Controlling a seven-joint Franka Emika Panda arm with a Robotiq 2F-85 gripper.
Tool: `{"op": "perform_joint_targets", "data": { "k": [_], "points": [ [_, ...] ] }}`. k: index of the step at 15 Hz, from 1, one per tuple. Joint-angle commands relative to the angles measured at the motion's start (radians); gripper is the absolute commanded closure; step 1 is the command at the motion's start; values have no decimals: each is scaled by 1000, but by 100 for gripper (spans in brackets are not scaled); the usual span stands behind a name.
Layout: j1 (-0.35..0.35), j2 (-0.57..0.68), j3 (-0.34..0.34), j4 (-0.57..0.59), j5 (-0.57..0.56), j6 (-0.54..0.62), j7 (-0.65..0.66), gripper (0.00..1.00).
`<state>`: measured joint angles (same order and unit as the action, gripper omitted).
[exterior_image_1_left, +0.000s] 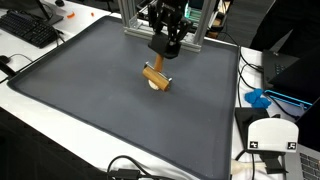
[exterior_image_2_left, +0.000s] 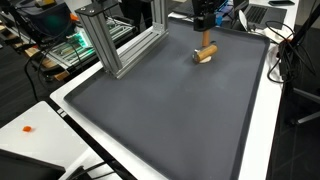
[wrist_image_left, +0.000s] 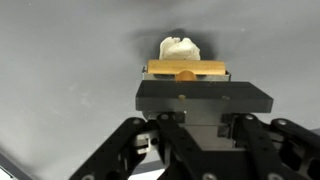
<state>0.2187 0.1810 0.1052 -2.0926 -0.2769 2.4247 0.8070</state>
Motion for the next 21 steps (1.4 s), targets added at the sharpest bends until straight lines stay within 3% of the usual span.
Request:
{"op": "perform_joint_targets", "data": {
  "k": [1,21],
  "points": [
    [3,4,14,0,75,-51,-56,78],
    [2,-20,22,-20,96,-166,-233,78]
  ]
}}
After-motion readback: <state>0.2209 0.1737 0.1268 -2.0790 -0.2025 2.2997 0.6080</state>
